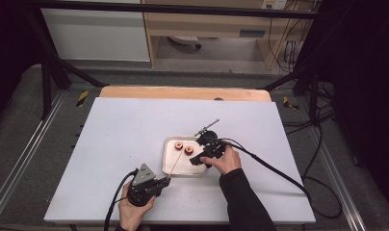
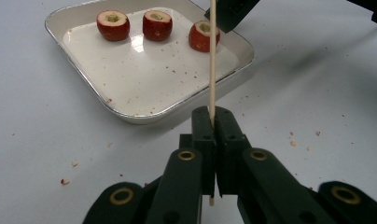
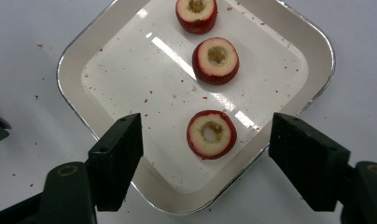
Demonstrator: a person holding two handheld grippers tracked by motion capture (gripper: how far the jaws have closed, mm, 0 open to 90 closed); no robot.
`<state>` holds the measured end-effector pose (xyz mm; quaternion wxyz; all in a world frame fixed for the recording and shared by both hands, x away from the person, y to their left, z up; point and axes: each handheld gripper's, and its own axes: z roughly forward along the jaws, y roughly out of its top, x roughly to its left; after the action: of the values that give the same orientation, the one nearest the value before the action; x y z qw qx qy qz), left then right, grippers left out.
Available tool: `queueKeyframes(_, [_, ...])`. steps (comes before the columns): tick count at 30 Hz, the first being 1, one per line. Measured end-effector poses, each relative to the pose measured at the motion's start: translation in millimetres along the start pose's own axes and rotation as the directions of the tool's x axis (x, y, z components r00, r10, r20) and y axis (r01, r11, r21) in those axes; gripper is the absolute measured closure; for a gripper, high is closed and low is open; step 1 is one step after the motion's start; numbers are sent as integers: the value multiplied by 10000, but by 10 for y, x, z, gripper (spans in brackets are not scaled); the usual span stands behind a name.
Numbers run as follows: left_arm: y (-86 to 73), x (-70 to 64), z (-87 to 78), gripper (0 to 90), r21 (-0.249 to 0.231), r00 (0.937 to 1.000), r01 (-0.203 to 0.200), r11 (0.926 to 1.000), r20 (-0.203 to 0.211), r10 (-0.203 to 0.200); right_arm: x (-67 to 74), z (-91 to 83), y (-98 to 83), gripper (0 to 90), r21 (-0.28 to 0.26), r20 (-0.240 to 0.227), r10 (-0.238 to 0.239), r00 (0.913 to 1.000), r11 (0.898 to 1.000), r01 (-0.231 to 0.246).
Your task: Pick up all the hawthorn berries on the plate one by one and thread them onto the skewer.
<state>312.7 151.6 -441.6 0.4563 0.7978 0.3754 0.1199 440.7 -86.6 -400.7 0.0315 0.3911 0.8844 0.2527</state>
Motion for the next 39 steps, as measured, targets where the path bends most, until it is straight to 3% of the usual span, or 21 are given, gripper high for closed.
queueKeyframes(4, [-8,10,3,882,11,10000,55,10000,5,-55,-10,66,31,340,406,97,-19,10000,9992,15])
queueKeyframes(16, [-13,11,8,882,49,10000,61,10000,69,-61,-19,167,57,500,672,233,420,9988,9968,-435])
queueKeyframes(27, [-16,15,5,882,100,10000,23,9999,59,-24,-24,225,57,590,898,250,424,9988,9950,-444])
queueKeyframes(33, [-16,14,1,882,73,10000,43,10000,85,-44,-20,219,53,598,835,149,609,9980,9946,-619])
queueKeyframes(39, [-13,7,-18,882,-67,9999,113,9999,76,-112,-2,40,49,598,19,-228,1120,9934,9937,-1120])
